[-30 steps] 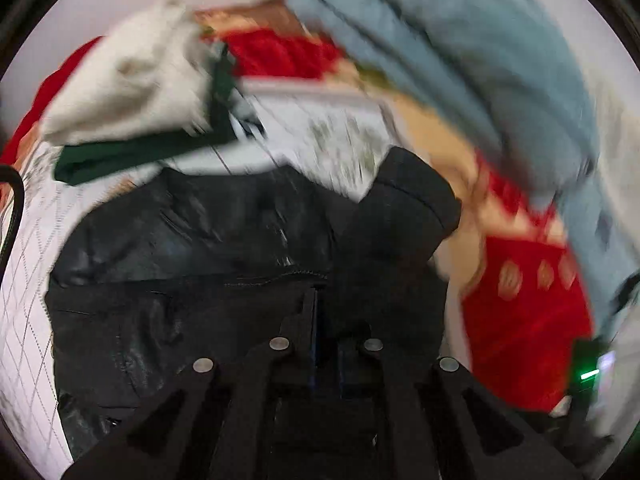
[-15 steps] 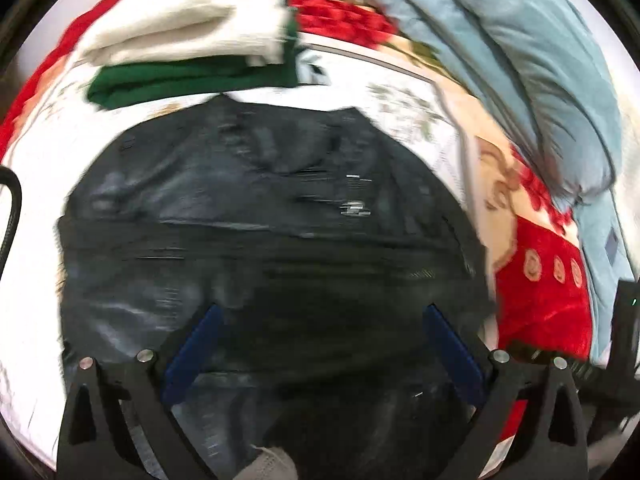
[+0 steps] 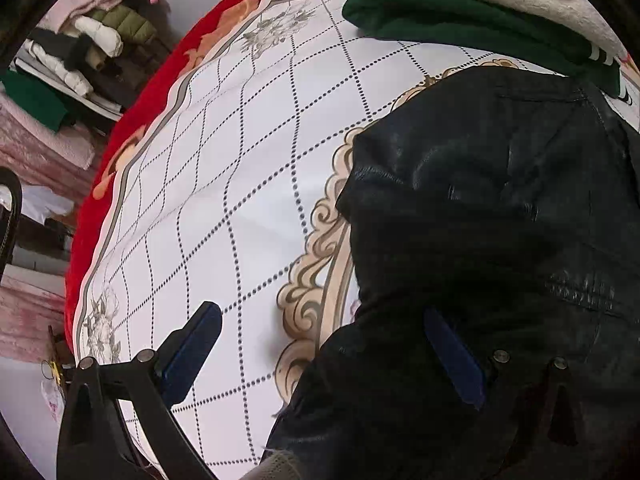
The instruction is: Fold large clothes
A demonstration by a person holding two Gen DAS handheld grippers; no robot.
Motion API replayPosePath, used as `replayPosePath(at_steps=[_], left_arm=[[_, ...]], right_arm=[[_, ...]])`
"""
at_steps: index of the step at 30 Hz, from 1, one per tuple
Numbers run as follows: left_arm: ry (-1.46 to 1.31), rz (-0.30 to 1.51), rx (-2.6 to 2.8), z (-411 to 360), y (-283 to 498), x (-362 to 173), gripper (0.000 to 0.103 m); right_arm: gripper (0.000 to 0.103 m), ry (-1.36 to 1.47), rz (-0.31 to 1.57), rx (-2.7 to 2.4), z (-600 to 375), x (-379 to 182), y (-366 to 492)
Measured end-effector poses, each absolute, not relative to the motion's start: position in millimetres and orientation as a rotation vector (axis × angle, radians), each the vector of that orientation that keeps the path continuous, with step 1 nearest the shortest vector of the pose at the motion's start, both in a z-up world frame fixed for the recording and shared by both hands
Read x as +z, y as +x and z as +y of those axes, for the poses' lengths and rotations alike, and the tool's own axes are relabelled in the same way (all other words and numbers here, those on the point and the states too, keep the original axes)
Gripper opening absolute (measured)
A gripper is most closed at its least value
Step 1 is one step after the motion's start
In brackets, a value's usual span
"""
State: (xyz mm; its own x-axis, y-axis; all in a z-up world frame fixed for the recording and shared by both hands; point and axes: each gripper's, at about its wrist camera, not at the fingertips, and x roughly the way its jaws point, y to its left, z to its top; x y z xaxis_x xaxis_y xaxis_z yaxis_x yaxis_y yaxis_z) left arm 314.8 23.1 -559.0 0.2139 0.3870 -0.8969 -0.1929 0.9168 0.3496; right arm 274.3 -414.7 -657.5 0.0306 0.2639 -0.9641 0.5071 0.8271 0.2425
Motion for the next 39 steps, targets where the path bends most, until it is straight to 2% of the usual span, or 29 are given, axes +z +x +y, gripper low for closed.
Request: replayPosePath(at_steps=[2,4,7,15,18,22,26,29,35,36,37,39], left_arm=[[0.206,1.280,0.406,19,313,-558,0.103],[0.175,1.273,0.396,24,309,-557,0.103],[0.145,1.271,0.396,41,309,-556,0.103],[0.188,1.254,0.497,125,311,-549,0.103],[0.169,1.256,0.503,154,312,-550,0.103],[0.181,1.269,0.465,149,313,-549,0.103],[0.080,1.288,0.461,151,295,-530,0.103],[0.027,1.291,0.468,155,257,-519,0.103],[0.117,1.391,0.507,157,204,-564,0.103],[0.106,1.378,0.513,160,204,-567,0.103],[0.106,1.363,0.526,162,208,-569,0.103],[0.144,1.340,0.548,164,223,-570,0.103]], right_arm=[[0.075,0.748,1.544,-0.177,-422,-667,272],[0.051,0.818,1.529,-0.150,-423,-671,274],[0.051,0.733,1.543,-0.118,-403,-666,288],[0.049,0.743,1.568,0.116,-329,-666,331],[0.042,0.668,1.586,0.138,-309,-667,343],[0.043,0.566,1.601,0.034,-311,-669,337],[0.050,0.550,1.609,0.021,-313,-651,330],[0.063,0.599,1.601,0.027,-326,-630,298],[0.065,0.487,1.708,0.009,-307,-662,252],[0.061,0.475,1.701,0.001,-302,-668,254],[0.047,0.444,1.677,-0.020,-300,-669,255],[0.026,0.460,1.633,-0.058,-298,-666,261]])
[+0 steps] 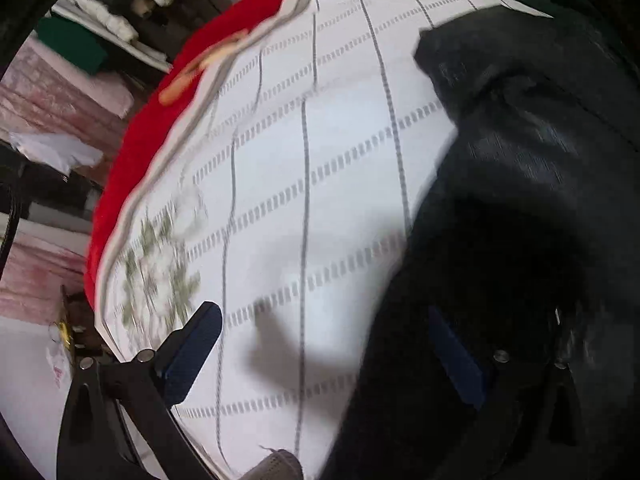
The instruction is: Fold large clothes
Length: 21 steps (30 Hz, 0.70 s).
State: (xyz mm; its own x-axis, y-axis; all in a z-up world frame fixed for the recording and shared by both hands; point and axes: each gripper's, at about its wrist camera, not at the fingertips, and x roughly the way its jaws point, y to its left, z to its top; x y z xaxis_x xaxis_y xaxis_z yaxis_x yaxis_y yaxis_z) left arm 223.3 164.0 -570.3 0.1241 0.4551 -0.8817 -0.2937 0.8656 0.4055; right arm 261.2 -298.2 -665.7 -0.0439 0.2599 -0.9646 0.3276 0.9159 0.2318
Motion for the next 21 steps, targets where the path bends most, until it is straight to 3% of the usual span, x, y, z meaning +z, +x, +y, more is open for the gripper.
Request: replayPosePath(at_steps=[7,14,18,20,21], left_arm=[[0.116,1.336,0.523,186,257,-571,0.103],[0.114,1.330,0.483,199,258,-568,0.103],[0.115,1.318,0.477,191,249,-553,0.103],[0.119,1.292,0.477,185,241,-537,0.103],[0.123,1.273,0.483,181,237,-528,0.103]], right_arm=[[0.012,0.763,1.596,-0.249,-329,-659,226],[0.015,0.668,1.708,-0.241,-315,-667,203],[0.025,0.565,1.747,-0.246,-297,-659,213],[0.037,0.536,1.744,-0.221,-293,-646,212],[0.051,0.531,1.740,-0.210,-291,-641,212]])
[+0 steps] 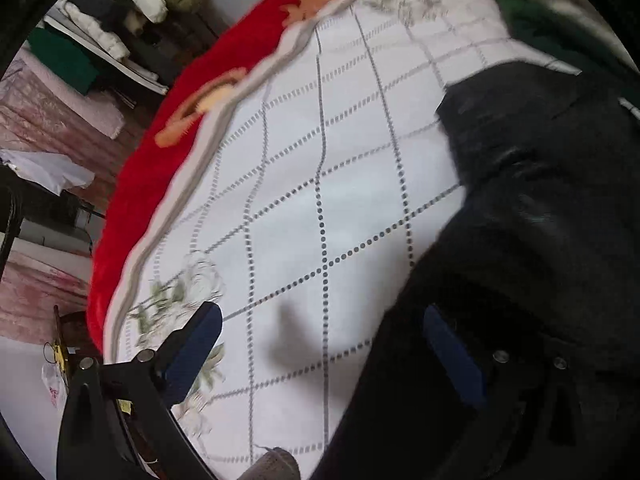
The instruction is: Fold large clothes
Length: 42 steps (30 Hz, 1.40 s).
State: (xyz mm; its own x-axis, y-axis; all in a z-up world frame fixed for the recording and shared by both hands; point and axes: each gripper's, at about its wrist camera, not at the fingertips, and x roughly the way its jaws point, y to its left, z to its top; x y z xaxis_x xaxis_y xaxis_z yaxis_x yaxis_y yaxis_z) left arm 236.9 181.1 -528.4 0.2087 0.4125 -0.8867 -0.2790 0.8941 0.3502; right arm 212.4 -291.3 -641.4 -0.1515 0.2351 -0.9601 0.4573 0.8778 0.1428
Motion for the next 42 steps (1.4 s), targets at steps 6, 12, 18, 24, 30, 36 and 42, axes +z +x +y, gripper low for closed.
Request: replayPosePath(at_steps=[6,12,18,24,30,36,42], left_arm=[[0.165,1.198,0.486,131,208,-488,0.103],[0.319,1.213,0.498,26,163,-473,0.103],[0.512,1.291,0.455,-107,95,-490,0.103],[0.575,1.418,0.373,-209,52,-541,0.103],[0.722,1.378,0.523,-223,66,-588,0.103],[0.651,1.344,0.609,-197,85,-592,0.103],[0.572,1.329,0.663,-169,96,-581,0.103]], right_arm=[[0.078,0.422,1.670,-0.113,-323,-606,200],[0.099,0.478,1.653,0.056,-376,-599,198],[0.099,0.403,1.670,0.110,-451,-594,203],[0.099,0.462,1.688,0.101,-496,-612,198],[0.099,0.544,1.704,0.126,-505,-641,205],[0.099,0.598,1.676,0.227,-481,-661,231],[0.099,0.731,1.630,0.423,-427,-684,277]])
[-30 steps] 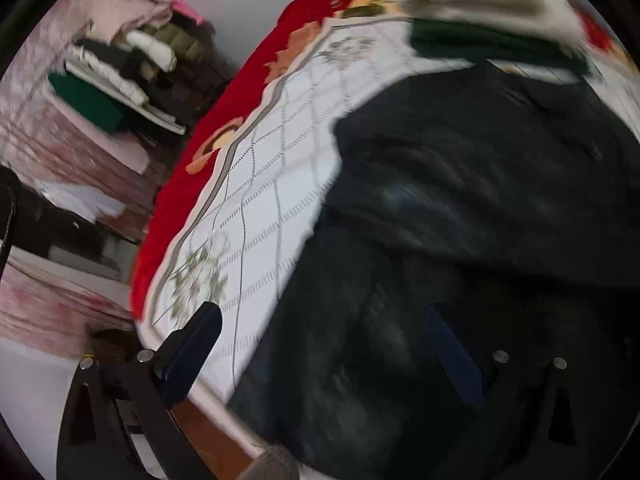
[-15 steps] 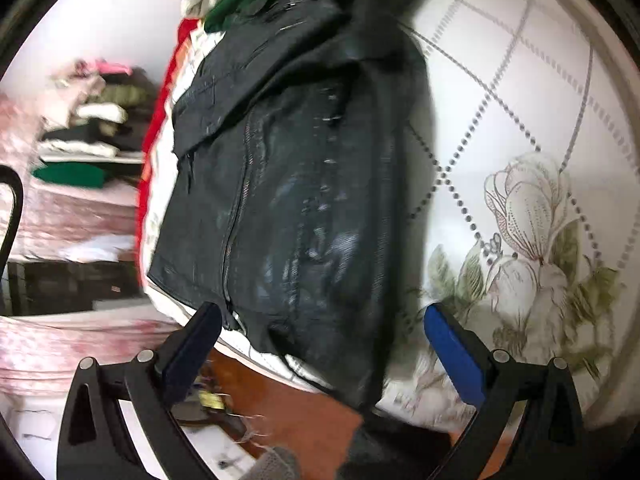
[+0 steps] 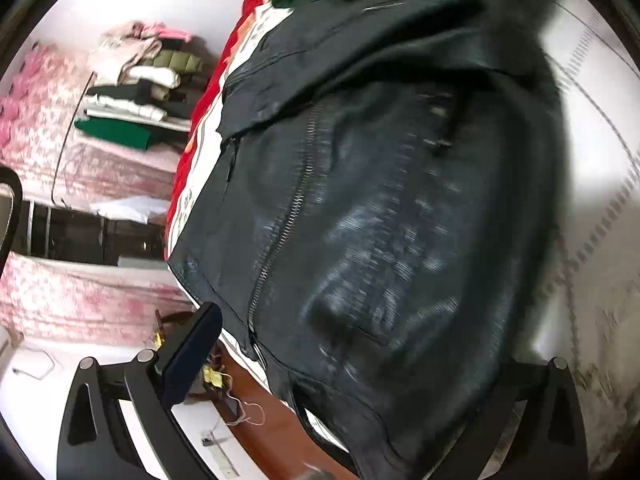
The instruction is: Fold large clothes
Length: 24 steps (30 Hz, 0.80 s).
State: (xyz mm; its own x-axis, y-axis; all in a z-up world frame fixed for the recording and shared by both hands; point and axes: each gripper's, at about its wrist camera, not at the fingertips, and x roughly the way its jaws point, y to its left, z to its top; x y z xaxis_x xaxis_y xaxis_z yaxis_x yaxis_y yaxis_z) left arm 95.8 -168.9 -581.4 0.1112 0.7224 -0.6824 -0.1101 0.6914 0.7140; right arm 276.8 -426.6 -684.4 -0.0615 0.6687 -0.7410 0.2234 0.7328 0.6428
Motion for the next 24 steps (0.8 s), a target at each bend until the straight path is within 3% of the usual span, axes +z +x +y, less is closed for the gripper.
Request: replayPosePath(at_steps=[3,4,8,9,10,11,12,15,24], left_arm=[[0.504,1.341,0.649,-158,98,-579,0.103],[0.483,1.341,0.635,-156,98,-577,0.097],[0.388,1.320,0.512,-159,90,-566,0.029],[0.385,1.307,0.487,-161,88,-562,0.023],[0.386,1.296,0.471,-164,87,-559,0.013],[0.383,1.281,0.453,-164,85,-553,0.007],[0.374,1.269,0.437,-163,83,-548,0.006],[0.332,1.250,0.384,-153,77,-528,0.005],[0.161,1.236,0.167,-101,58,-441,0.006]], right_arm=[[0.099,0.854,1.602,0.536,-391,-700,299],[0.099,0.884,1.601,0.557,-384,-705,304],[0.098,1.024,1.622,0.591,-347,-728,320],[0.089,1.025,1.623,0.586,-342,-729,321],[0.066,1.008,1.630,0.581,-334,-727,323],[0.049,0.943,1.654,0.547,-327,-725,323],[0.033,0.922,1.663,0.529,-323,-724,322],[0.021,0.944,1.640,0.501,-324,-698,314],[0.016,0.713,1.677,0.377,-308,-573,297]])
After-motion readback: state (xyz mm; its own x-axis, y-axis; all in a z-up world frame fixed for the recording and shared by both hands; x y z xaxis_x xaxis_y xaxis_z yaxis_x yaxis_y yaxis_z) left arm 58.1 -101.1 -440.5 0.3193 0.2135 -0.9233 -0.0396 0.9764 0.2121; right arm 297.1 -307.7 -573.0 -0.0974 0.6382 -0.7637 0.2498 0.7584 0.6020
